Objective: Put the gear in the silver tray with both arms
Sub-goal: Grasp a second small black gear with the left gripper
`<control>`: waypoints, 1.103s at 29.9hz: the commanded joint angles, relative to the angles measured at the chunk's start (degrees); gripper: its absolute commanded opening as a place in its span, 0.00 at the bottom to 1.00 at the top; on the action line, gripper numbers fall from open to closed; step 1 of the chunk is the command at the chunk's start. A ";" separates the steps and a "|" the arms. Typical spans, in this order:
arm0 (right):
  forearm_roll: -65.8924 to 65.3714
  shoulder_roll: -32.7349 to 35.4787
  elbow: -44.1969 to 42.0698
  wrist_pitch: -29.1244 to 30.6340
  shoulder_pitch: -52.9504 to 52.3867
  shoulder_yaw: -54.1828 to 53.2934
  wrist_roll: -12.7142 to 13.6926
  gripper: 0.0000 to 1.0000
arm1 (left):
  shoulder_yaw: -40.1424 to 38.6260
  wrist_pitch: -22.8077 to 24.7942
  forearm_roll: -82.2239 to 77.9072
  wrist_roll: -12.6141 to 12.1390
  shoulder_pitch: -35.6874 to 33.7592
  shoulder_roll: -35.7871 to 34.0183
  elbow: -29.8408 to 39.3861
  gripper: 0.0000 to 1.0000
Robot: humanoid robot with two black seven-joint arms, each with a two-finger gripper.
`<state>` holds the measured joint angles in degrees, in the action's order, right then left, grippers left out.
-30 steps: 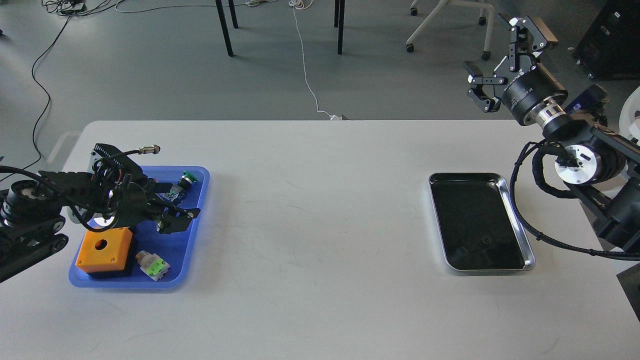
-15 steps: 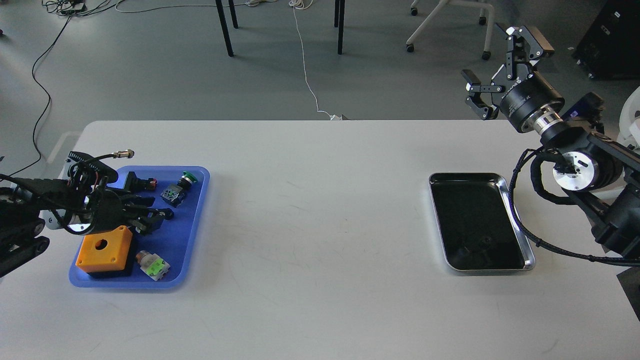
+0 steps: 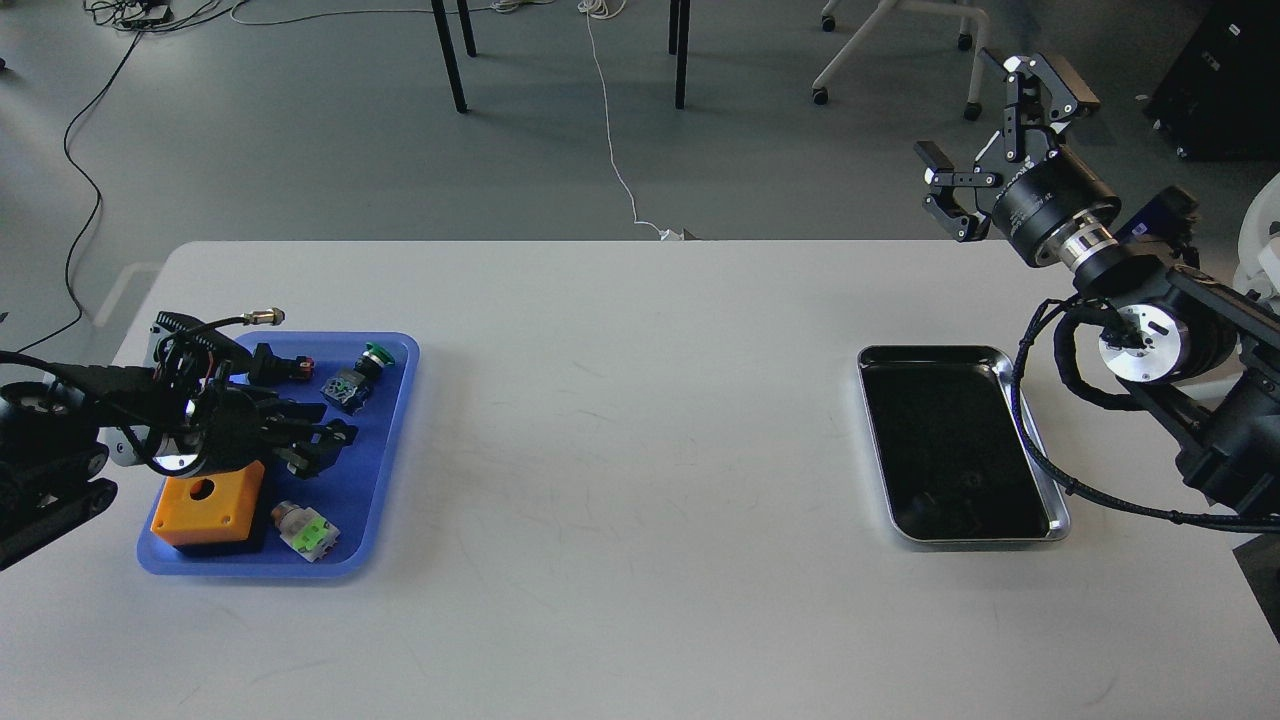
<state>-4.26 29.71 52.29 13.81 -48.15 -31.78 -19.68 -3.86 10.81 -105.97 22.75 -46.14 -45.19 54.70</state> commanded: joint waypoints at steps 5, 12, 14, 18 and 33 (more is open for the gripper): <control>0.04 0.17 -0.08 -0.01 0.07 0.14 -0.01 0.98 | 0.08 0.09 0.06 -0.16 0.00 2.12 -3.19 0.50; -0.05 0.17 0.01 -0.01 0.07 0.23 -0.01 0.98 | 0.08 0.09 0.06 0.19 0.00 2.39 -4.16 0.50; 0.04 0.17 0.01 -0.01 0.07 0.23 -0.01 0.98 | 0.08 0.09 0.06 0.28 0.00 2.39 -4.25 0.50; -0.05 0.17 0.01 -0.01 0.07 0.23 -0.01 0.98 | 0.08 0.09 0.15 0.36 0.08 2.48 -4.25 0.50; -0.05 0.26 0.09 -0.09 -0.10 0.32 -0.01 0.98 | -0.01 0.00 0.24 1.33 0.70 2.74 -4.25 0.41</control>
<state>-4.30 29.97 52.38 13.71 -48.22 -31.46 -19.68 -3.88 10.83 -105.74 23.70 -45.36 -42.46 50.43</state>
